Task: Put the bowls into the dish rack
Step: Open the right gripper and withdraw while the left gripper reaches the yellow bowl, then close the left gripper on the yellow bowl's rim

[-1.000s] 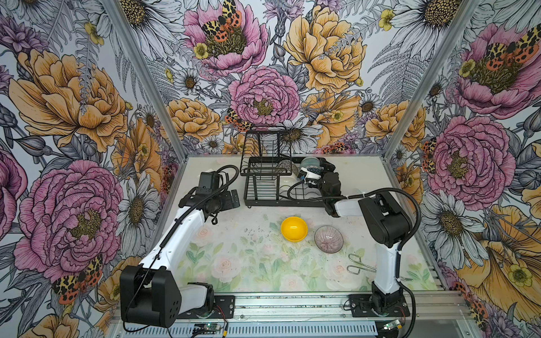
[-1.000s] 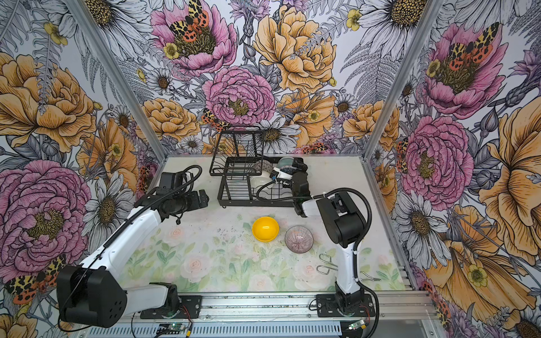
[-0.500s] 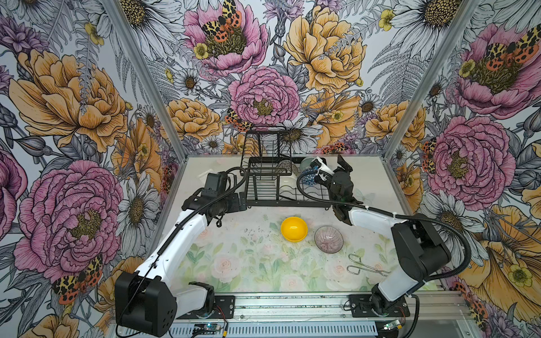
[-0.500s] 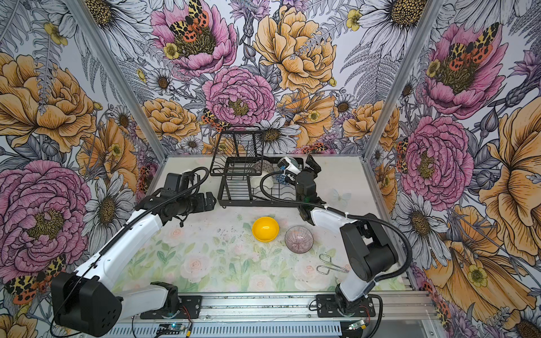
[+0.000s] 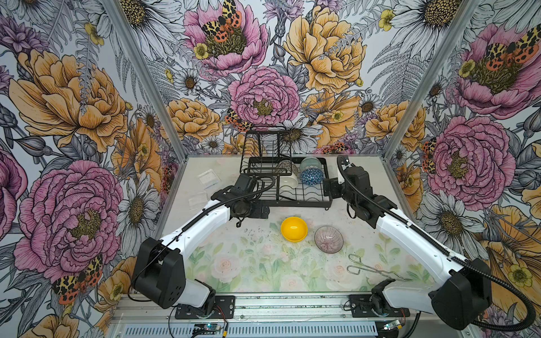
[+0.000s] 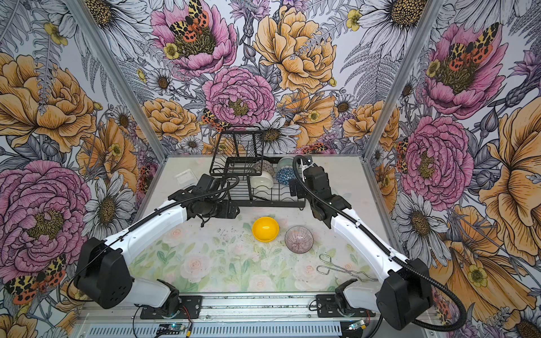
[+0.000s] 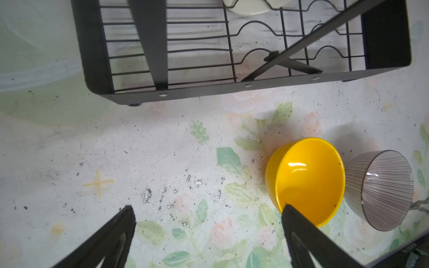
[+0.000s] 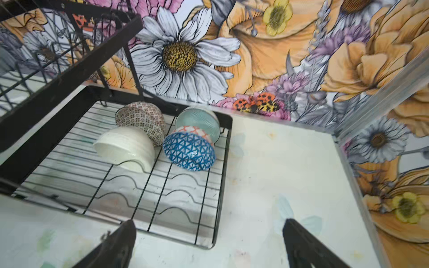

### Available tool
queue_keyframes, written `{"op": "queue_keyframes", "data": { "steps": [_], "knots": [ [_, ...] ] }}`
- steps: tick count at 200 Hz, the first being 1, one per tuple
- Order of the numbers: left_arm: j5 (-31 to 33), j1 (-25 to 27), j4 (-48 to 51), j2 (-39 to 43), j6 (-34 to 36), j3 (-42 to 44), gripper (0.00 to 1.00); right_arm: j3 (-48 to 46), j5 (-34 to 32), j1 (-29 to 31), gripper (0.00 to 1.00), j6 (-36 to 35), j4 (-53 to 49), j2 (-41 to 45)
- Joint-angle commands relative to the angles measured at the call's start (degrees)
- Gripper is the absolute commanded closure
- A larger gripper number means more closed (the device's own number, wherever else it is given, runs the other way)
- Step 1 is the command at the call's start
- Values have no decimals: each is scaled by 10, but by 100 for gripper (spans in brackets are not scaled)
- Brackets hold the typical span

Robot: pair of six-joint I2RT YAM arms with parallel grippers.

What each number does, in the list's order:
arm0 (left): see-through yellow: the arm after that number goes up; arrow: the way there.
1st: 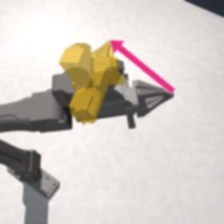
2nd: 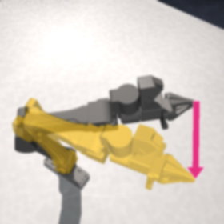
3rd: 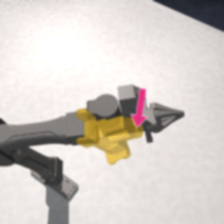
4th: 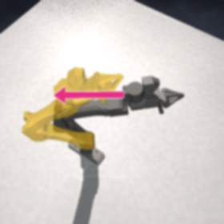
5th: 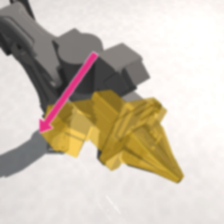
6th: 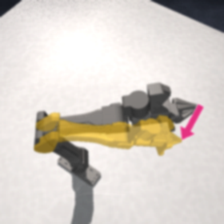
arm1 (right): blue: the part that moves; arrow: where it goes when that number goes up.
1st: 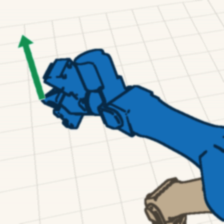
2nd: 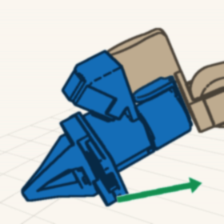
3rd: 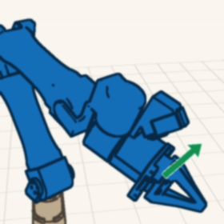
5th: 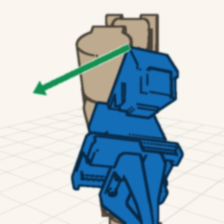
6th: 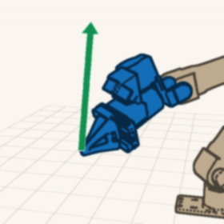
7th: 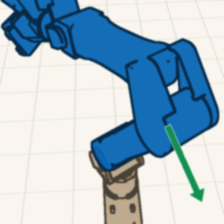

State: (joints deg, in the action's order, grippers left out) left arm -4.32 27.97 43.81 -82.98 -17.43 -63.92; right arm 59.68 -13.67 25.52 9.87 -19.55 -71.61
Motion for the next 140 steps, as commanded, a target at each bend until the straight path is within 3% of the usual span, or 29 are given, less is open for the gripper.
{"op": "queue_keyframes", "data": {
  "steps": [1,54,85,140],
  "knots": [
    [-25,15,-12,-14,-5,-19,1,-11,78,4,1,94,-66,32],
    [-65,60,-50,-85,-19,-27,2,68,75,-5,1,151,-215,-60],
    [-77,80,-62,-120,-20,-41,5,75,100,-10,1,161,-218,-92],
    [-116,91,-97,-157,-28,-45,21,70,100,-12,0,156,-218,-99]
  ]
}}
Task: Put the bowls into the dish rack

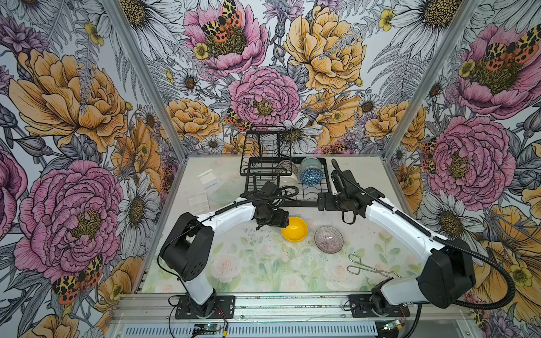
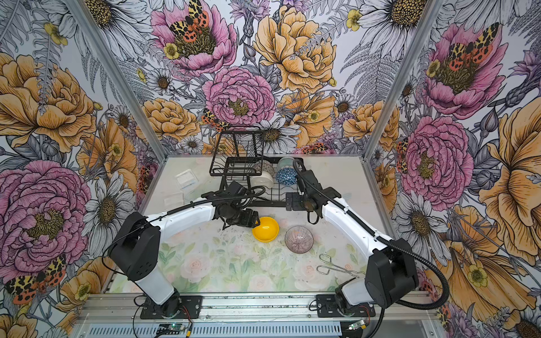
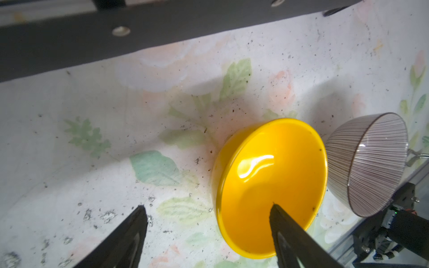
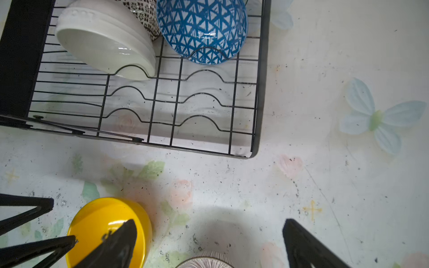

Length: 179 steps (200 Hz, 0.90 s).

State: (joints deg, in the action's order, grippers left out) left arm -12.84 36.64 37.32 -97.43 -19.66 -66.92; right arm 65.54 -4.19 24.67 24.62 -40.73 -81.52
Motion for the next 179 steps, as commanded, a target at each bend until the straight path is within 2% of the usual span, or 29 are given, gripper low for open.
{"op": "queue_keyframes", "data": {
  "steps": [1,62,179],
  "knots": [
    [-32,4,-32,-14,-5,-15,22,11,5,-3,0,9,-7,0],
    [-47,6,-37,-42,-9,-17,52,12,8,-3,1,6,-6,-10],
    [-62,7,-36,-63,-9,-28,92,15,11,-7,0,-7,-7,-22]
  ]
}}
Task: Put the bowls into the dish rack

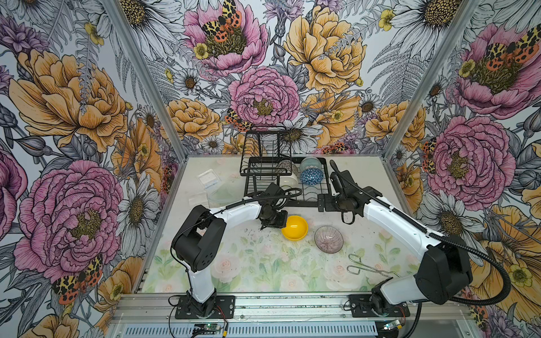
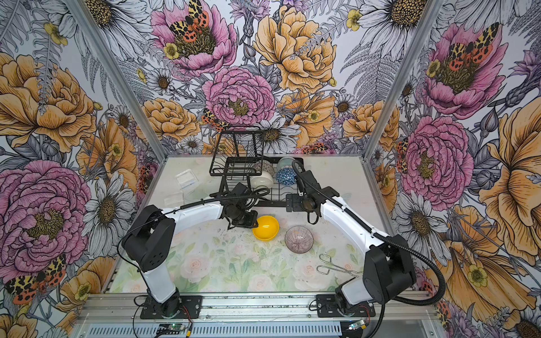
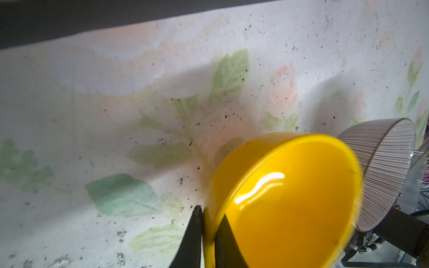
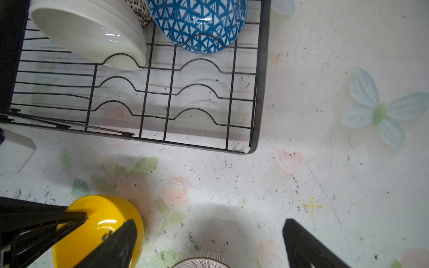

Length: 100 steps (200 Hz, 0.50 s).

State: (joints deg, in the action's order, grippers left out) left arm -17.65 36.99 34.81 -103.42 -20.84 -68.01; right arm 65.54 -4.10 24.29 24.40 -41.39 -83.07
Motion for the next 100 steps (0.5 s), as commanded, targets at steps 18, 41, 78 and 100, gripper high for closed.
{"op": "queue_keyframes", "data": {
  "steps": [18,41,78,100],
  "knots": [
    [-13,4,-11,0,3,-16,98,15,13,-4,1,-6,0,-7],
    [-8,2,-8,10,5,-16,100,15,21,-3,1,-8,0,-3],
    [2,-3,-3,35,9,-22,100,13,36,-3,1,-13,2,6],
    [14,-3,-1,46,15,-27,100,11,38,-3,1,-11,2,10]
  ]
}}
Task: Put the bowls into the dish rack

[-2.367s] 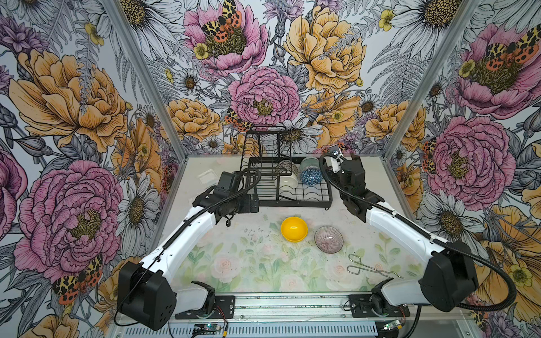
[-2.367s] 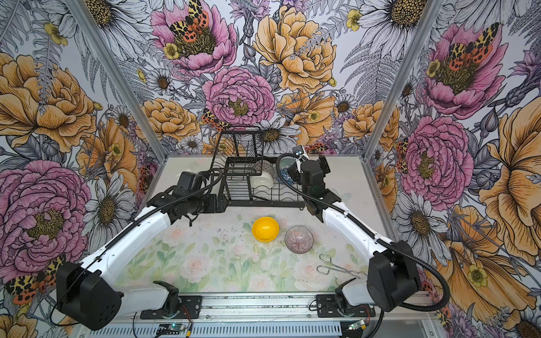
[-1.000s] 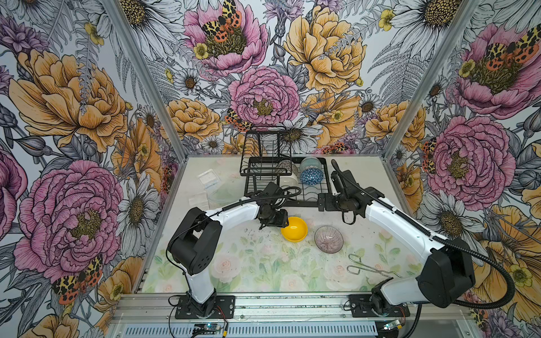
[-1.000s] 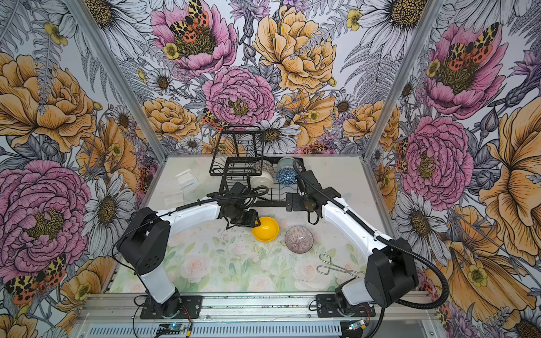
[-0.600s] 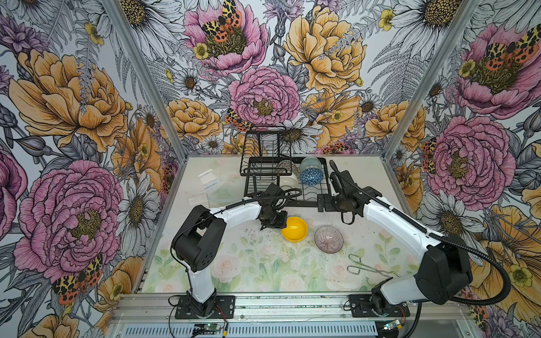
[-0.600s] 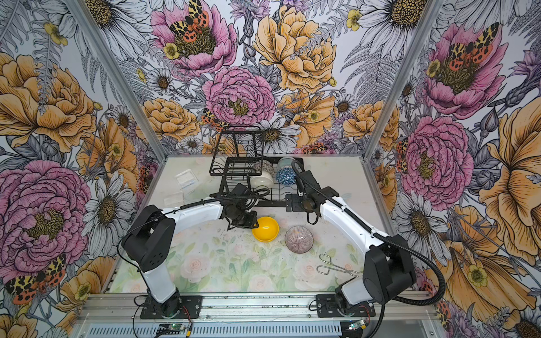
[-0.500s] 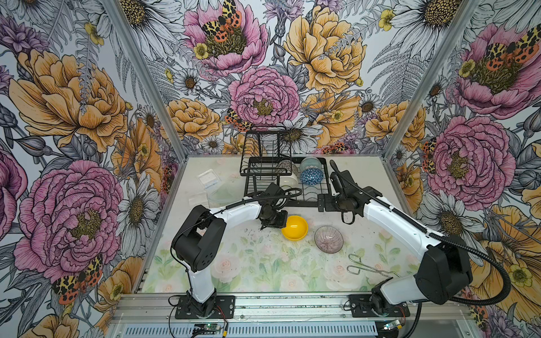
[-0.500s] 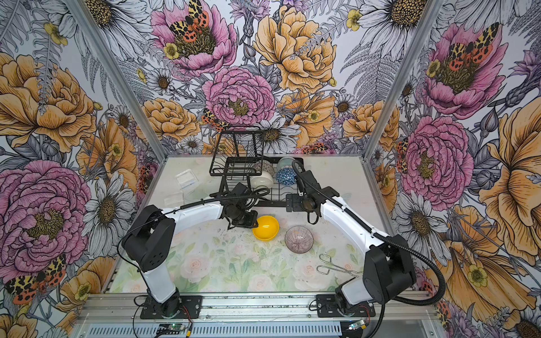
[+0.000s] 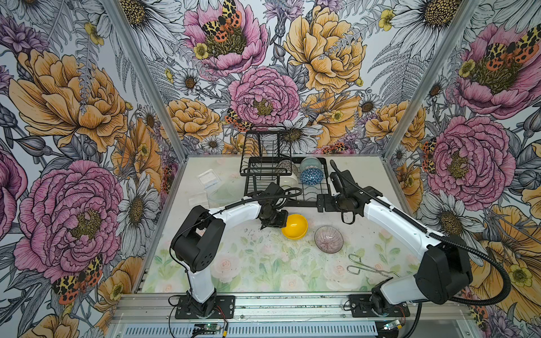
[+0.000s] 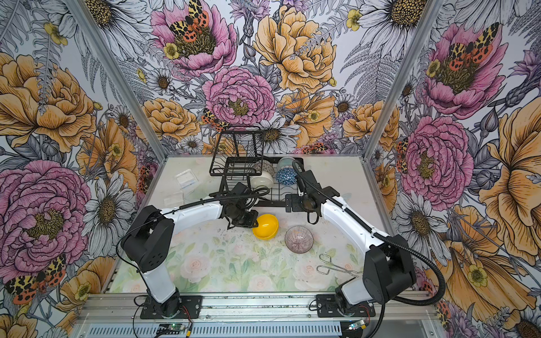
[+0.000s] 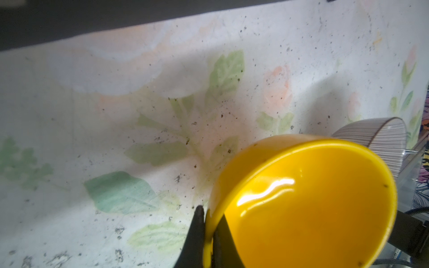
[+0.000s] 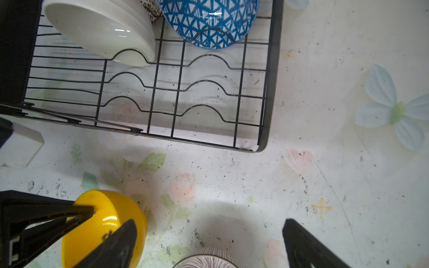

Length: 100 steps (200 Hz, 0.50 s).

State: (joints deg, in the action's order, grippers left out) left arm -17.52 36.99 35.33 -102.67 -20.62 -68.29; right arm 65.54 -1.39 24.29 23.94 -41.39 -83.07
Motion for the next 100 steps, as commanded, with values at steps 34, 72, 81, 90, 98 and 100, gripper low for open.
{"op": "queue_keyframes", "data": {
  "steps": [34,72,81,90,98,100],
  "knots": [
    [28,-9,-3,54,16,-28,100,14,26,1,0,-6,3,17],
    [37,-11,-4,58,14,-34,100,24,71,15,1,-18,17,23],
    [40,-11,-4,57,15,-36,100,28,83,20,2,-22,20,23],
    [40,-11,-4,55,14,-38,100,32,96,25,5,-25,23,24],
    [39,-11,-4,55,14,-40,100,36,111,27,8,-29,25,22],
    [40,-11,-4,54,14,-40,100,36,114,28,8,-30,25,22]
  ]
}}
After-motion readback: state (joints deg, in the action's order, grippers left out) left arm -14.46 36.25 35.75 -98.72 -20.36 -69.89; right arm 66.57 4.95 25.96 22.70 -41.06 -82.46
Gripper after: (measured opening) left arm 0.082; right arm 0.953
